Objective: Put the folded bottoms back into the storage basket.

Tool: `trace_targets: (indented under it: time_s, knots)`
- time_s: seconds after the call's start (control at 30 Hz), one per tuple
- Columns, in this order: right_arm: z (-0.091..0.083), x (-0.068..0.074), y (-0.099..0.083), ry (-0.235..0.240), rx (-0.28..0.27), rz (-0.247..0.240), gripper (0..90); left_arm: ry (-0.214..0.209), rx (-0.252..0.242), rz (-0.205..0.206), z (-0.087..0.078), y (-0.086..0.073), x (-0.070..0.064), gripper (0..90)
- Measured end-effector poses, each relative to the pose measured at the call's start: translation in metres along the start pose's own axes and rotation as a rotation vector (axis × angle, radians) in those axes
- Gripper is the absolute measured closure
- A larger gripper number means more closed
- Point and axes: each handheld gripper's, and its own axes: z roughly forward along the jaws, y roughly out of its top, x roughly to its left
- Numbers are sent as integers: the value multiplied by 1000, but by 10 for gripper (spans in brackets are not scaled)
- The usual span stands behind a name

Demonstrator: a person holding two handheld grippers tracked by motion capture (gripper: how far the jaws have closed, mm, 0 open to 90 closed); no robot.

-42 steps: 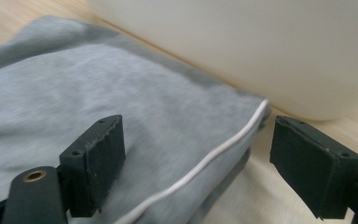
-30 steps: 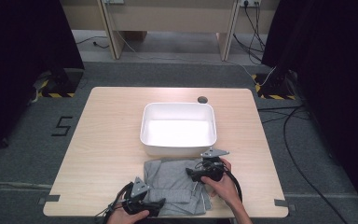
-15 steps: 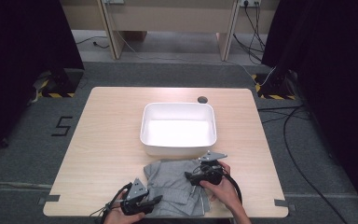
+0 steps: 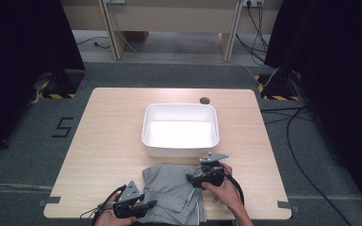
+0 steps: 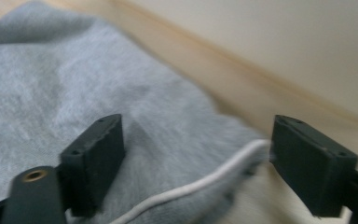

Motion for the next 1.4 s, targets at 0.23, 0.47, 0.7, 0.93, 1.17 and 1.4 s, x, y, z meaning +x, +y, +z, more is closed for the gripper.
trace_targets:
  time_s: [0.23,0.47,0.7,0.93,1.17,1.4]
  knots:
    - [0,6,-4,62,-6,-39,429,20,4,32,0,1,-3,601]
    - [-11,9,-5,69,-88,-77,665,63,-41,117,-5,0,-17,684]
    - [-28,18,2,73,-142,-156,698,4,-74,67,-13,4,-19,708]
    - [-42,26,11,82,-197,-183,707,-17,-104,71,-24,13,-24,715]
    - [-68,34,27,104,-243,-215,713,-47,-135,70,-39,27,-27,718]
    - [-89,41,51,114,-283,-252,715,-96,-172,73,-65,56,-24,717]
